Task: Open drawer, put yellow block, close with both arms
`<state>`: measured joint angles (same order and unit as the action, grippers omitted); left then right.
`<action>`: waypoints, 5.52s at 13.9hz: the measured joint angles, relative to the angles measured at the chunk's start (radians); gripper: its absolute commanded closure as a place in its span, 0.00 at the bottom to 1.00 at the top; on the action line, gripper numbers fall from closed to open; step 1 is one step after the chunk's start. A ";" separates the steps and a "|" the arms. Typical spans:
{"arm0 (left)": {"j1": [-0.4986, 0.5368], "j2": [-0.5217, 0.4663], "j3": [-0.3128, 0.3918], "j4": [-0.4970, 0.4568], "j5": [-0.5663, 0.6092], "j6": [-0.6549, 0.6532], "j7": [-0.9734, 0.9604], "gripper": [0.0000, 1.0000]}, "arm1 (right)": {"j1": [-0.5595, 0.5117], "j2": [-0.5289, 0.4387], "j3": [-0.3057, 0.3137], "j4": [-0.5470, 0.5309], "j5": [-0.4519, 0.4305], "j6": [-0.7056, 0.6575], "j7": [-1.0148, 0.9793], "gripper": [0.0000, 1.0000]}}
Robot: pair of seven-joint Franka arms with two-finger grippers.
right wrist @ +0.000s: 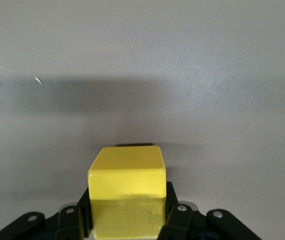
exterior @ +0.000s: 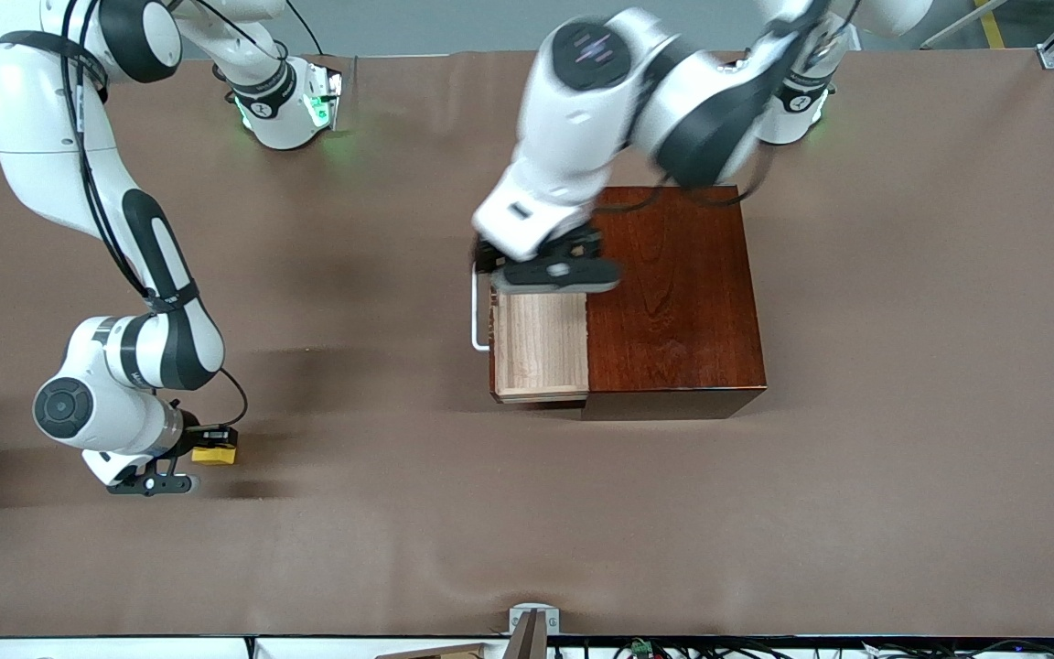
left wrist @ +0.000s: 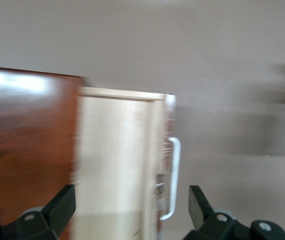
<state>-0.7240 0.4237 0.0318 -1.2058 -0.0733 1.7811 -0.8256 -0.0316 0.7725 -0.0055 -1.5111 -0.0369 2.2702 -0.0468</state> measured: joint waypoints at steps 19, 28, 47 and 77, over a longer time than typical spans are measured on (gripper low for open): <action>0.616 -0.397 -0.001 -0.403 0.000 -0.190 0.588 0.00 | 0.087 -0.317 0.151 0.053 0.004 -0.458 -0.297 1.00; 0.613 -0.383 -0.010 -0.402 0.005 -0.135 0.594 0.00 | 0.183 -0.331 0.461 0.048 0.003 -0.351 -0.628 1.00; 0.616 -0.364 -0.043 -0.398 0.012 -0.126 0.680 0.00 | 0.484 -0.096 0.444 0.067 -0.249 -0.177 -0.730 1.00; 0.604 -0.373 -0.222 -0.307 0.011 -0.124 0.694 0.00 | 0.088 -0.354 0.442 0.159 -0.194 -0.577 -0.389 0.00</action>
<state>-0.1199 0.0508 -0.1899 -1.5132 -0.0627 1.6576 -0.1312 0.0565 0.4181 0.4362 -1.3520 -0.2312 1.6934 -0.4357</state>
